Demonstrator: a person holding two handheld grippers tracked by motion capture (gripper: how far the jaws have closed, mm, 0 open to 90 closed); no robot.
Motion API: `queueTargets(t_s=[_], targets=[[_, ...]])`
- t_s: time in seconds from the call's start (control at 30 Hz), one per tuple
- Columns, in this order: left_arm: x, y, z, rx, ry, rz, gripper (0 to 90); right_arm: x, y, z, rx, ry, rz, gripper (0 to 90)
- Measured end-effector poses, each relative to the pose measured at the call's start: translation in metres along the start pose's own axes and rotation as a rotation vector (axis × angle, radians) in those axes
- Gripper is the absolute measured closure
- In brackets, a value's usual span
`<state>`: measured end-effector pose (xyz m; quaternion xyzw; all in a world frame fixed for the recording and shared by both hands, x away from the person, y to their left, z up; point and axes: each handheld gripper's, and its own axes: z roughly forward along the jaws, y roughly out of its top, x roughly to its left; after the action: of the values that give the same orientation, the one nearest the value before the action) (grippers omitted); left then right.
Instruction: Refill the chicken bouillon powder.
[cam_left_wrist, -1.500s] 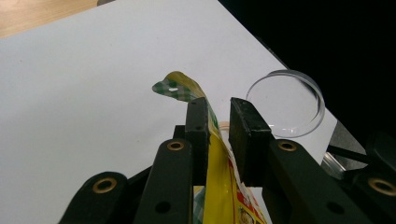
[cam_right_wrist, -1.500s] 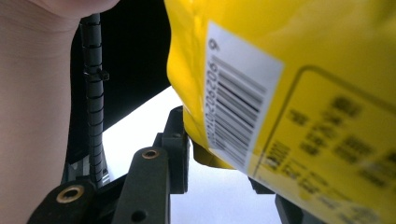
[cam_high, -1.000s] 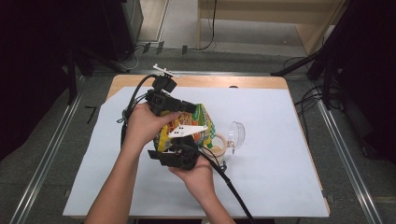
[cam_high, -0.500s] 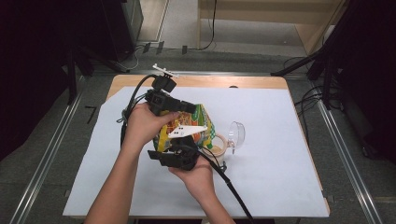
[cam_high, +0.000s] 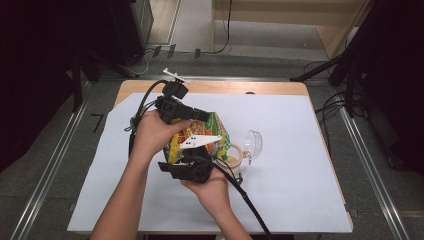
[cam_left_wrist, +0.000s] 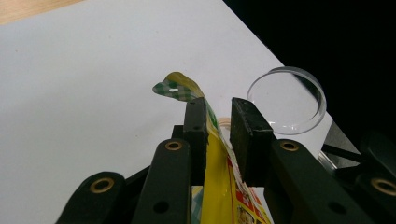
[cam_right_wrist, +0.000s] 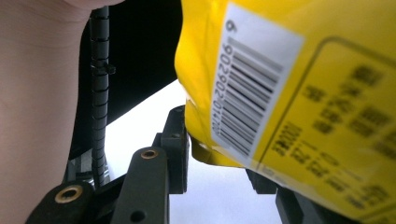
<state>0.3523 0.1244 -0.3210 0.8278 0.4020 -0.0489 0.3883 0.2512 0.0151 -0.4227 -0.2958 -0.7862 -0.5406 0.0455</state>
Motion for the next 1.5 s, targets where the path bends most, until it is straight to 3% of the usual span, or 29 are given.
queueTargets(t_s=[0.67, 0.97, 1.07, 1.5], targets=[[0.001, -0.004, -0.003, 0.034, -0.034, 0.003, 79.5, -0.005, -0.011, 0.003, -0.008, -0.013, -0.008, 63.3], [0.004, -0.007, -0.003, 0.031, -0.075, -0.005, 82.0, -0.008, -0.016, 0.005, -0.003, -0.017, -0.025, 62.5], [0.009, -0.01, -0.004, 0.023, -0.123, -0.018, 82.8, -0.01, -0.018, 0.007, -0.003, -0.011, -0.034, 61.0], [0.017, -0.021, -0.009, 0.024, -0.163, -0.018, 84.6, -0.012, -0.026, 0.015, 0.012, -0.007, -0.052, 54.3]])
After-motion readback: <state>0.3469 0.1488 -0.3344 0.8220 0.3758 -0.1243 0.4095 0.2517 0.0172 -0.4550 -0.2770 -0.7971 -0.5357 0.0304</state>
